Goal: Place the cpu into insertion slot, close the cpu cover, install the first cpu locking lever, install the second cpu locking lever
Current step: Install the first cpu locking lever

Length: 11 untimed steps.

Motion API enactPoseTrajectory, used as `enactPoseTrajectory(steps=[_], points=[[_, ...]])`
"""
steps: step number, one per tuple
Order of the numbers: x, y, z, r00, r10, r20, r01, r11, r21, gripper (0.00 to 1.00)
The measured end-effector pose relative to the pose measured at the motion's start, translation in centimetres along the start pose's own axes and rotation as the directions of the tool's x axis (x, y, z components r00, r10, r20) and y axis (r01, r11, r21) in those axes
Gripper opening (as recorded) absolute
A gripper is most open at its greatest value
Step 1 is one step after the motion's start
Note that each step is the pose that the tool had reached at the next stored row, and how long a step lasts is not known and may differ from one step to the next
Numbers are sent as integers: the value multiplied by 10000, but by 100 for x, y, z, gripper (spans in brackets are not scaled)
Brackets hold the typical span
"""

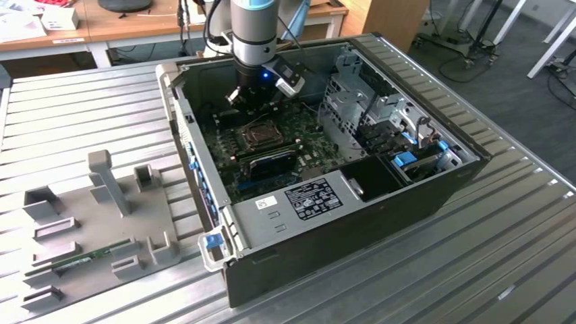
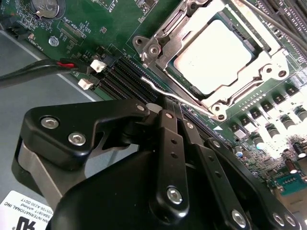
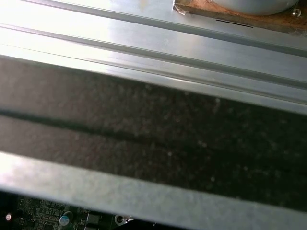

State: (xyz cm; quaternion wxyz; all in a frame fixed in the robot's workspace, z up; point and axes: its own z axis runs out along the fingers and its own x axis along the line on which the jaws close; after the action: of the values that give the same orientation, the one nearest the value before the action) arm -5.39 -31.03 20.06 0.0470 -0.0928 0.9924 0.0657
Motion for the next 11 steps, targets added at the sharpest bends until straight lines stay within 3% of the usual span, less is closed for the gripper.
enactPoseTrajectory(steps=[4, 11], points=[[-2, 2, -14, 10000, 0, 1, 0, 10000, -1, 10], [-13, 17, -106, 10000, -2, 3, 2, 10000, 0, 10]])
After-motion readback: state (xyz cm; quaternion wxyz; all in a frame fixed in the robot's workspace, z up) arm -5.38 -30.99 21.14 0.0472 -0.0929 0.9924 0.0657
